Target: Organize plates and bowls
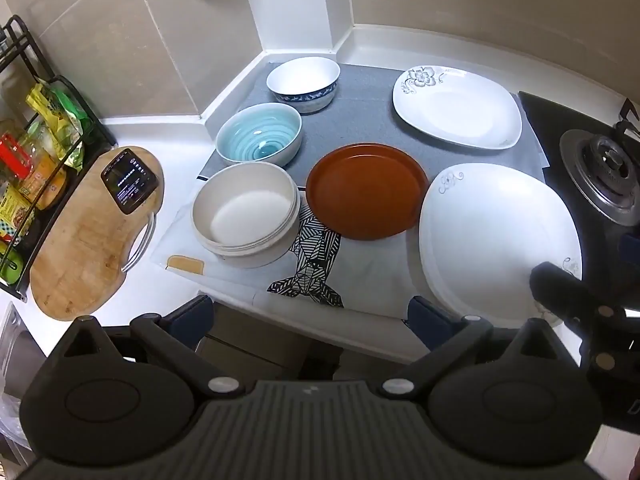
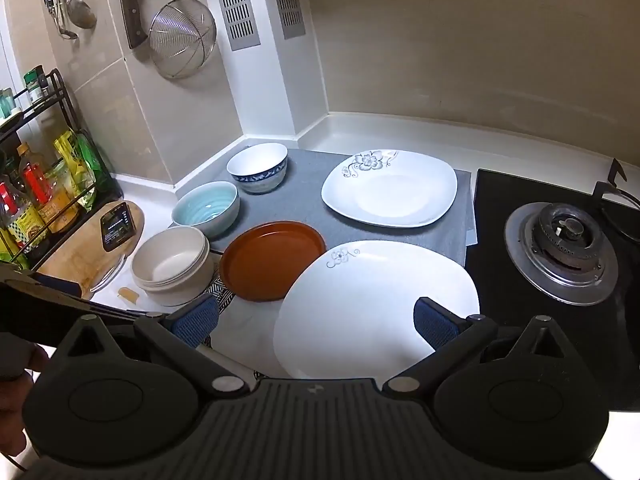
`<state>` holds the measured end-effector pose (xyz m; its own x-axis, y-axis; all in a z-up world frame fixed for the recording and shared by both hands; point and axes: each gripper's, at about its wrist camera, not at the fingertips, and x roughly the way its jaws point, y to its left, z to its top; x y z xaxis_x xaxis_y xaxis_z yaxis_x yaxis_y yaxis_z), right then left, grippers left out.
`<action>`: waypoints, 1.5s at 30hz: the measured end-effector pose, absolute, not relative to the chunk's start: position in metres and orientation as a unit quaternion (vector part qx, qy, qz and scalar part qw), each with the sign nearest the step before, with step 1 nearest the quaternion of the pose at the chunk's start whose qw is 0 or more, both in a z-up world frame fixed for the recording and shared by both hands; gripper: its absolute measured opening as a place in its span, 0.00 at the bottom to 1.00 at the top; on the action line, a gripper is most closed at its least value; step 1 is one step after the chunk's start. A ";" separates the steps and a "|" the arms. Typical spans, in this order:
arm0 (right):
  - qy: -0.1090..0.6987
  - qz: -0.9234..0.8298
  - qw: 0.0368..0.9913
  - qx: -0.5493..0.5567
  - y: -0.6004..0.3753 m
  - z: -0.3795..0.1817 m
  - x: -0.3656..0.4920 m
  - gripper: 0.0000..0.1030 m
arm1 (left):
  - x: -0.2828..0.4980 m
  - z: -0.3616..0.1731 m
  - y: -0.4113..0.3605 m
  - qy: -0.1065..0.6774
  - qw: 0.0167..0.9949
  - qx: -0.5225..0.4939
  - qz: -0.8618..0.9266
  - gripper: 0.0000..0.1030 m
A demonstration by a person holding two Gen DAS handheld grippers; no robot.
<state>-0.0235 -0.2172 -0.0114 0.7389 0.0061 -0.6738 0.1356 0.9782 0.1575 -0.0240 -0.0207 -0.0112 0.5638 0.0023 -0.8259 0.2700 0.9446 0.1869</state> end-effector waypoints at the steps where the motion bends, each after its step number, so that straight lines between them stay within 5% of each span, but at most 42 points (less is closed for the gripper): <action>1: 0.359 -0.037 0.927 0.099 -0.216 -0.012 -0.024 1.00 | -0.023 -0.012 -0.022 0.461 0.871 0.150 -0.077 1.00; 45: 0.352 -0.053 0.926 0.123 -0.217 -0.014 -0.038 1.00 | -0.018 -0.014 -0.029 0.464 0.864 0.173 -0.095 1.00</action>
<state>-0.0378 -0.2166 -0.0142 0.7470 -0.0121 -0.6648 0.1849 0.9642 0.1902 -0.0182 -0.0294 -0.0141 0.5522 -0.0033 -0.8337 0.3237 0.9224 0.2107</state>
